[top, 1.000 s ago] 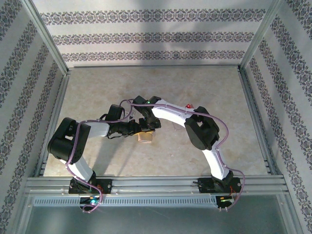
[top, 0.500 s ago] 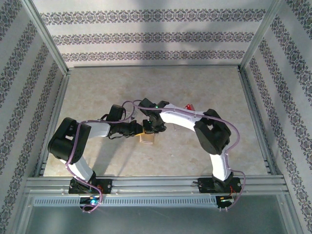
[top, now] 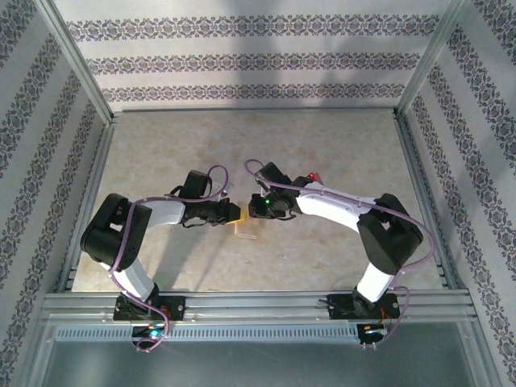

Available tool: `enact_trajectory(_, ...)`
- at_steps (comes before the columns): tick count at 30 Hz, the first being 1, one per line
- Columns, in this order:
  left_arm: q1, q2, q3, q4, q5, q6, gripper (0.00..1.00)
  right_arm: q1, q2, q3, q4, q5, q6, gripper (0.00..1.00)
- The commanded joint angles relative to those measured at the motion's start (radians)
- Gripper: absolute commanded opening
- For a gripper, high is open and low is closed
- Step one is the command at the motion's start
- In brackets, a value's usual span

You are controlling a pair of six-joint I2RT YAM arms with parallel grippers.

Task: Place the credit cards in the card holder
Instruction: Place the card holder at the center of the table.

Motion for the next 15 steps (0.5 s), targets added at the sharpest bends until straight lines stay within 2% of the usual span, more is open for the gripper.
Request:
enact_trajectory(1,0.003,0.008,0.032,-0.098,-0.065,0.083,0.24,-0.018,-0.106,-0.073,0.088,0.018,0.004,0.34)
enact_trajectory(5,0.031,-0.004,0.051,-0.172,-0.165,0.125,0.47,-0.028,-0.257,-0.158,0.058,0.139,-0.064,0.5)
enact_trajectory(8,0.055,-0.032,0.049,-0.192,-0.219,0.172,0.58,-0.034,-0.402,-0.235,0.027,0.239,-0.127,0.62)
enact_trajectory(9,0.063,-0.049,0.044,-0.194,-0.234,0.19,0.63,-0.037,-0.456,-0.262,0.013,0.277,-0.146,0.69)
enact_trajectory(11,0.076,-0.086,0.034,-0.196,-0.248,0.239,0.75,-0.057,-0.558,-0.315,0.0,0.331,-0.178,0.82)
enact_trajectory(14,0.104,-0.15,0.029,-0.226,-0.294,0.313,1.0,-0.122,-0.711,-0.389,-0.016,0.386,-0.226,0.98)
enact_trajectory(15,0.116,-0.175,0.028,-0.236,-0.32,0.342,0.99,-0.15,-0.763,-0.414,-0.022,0.403,-0.244,0.98)
